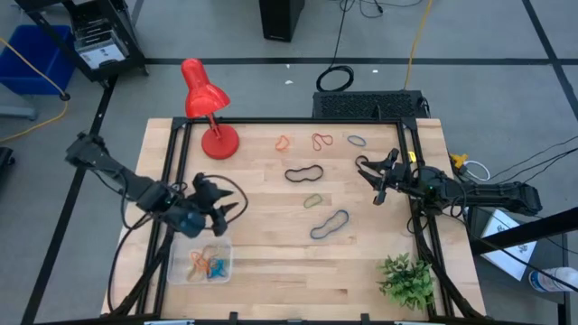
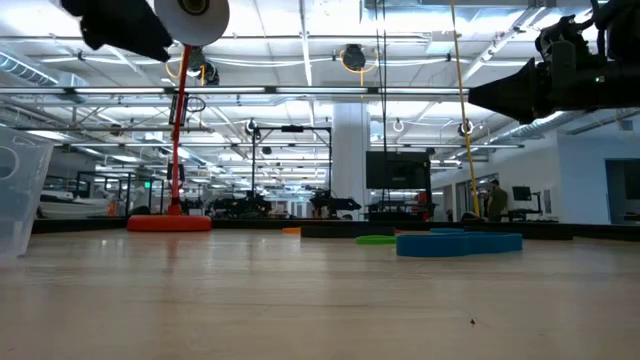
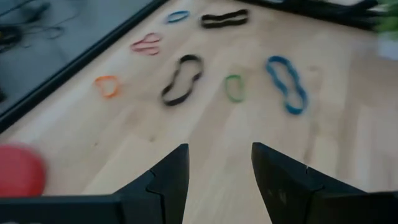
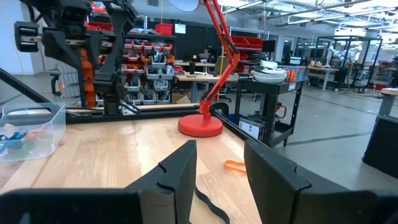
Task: Pick and place rubber bands into bin
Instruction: Put the left black rubber band into the transparent bin
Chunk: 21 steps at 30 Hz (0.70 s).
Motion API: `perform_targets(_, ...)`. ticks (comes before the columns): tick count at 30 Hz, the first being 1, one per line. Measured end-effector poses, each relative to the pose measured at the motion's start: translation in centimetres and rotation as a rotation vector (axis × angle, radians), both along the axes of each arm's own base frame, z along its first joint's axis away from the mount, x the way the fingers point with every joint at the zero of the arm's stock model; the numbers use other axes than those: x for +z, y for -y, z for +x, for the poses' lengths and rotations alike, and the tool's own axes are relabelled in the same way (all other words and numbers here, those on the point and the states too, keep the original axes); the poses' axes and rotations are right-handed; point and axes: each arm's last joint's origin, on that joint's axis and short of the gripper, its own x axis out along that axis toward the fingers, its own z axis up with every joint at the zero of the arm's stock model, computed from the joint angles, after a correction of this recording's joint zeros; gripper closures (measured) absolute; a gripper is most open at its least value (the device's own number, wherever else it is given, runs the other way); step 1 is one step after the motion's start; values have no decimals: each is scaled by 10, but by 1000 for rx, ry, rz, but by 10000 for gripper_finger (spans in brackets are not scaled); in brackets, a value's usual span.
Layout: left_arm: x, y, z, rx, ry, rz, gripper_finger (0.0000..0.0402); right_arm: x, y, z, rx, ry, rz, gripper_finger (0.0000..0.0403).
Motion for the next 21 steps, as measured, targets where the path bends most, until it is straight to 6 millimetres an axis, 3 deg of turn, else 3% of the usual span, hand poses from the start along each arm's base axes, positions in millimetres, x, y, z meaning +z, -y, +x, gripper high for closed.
perform_targets(7, 18, -5, 28, -302, 107, 56, 220, 0, 0, 0, 0, 0, 0, 273)
perform_targets(12, 18, -17, 36, -284, 105, 77, 220, 0, 0, 0, 0, -1, 0, 273)
perform_targets(21, -24, -31, 47, -360, 260, 80, 220, 0, 0, 0, 1, -4, 0, 273)
